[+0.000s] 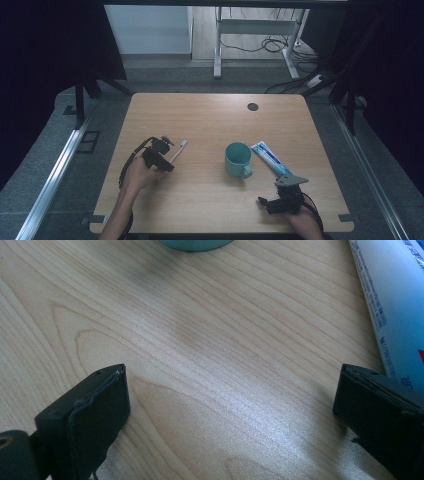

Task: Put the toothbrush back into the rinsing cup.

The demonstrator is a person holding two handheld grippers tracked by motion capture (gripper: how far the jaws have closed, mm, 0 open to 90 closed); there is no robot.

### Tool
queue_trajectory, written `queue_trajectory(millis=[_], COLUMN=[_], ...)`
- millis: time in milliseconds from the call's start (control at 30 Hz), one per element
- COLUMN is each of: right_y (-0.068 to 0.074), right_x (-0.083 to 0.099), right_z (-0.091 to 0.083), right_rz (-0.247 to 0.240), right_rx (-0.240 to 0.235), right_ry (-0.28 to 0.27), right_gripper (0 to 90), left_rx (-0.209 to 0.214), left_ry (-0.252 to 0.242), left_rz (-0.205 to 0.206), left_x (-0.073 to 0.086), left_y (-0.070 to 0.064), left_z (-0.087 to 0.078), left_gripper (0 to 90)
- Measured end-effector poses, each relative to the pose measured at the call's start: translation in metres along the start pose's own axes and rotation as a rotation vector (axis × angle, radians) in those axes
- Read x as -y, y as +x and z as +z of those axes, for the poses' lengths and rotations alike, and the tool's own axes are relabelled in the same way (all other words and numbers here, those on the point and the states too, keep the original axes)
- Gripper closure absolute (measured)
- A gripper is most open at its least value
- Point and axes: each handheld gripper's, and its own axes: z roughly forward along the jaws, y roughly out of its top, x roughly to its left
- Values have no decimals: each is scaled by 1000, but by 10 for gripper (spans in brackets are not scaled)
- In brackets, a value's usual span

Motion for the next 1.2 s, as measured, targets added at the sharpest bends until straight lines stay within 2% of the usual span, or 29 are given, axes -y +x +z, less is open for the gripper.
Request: queue_trajectory(millis=[200,733,967,1200], right_y=[0,0,0,0], right_x=[0,0,0,0], right_z=[0,0,0,0], right_rz=[-1,0,0,-1], right_rx=[0,-1,-2,-2], right_ry=[1,1,1,1], right_gripper=[11,12,11,11], left_rx=[0,-43,-42,-40], left_ry=[62,227,265,304], left_rz=[3,-1,-13,-26], left_x=[-15,-46,-52,-56], left_y=[2,4,4,4], left_z=[1,12,17,23], left_gripper=[572,677,720,804])
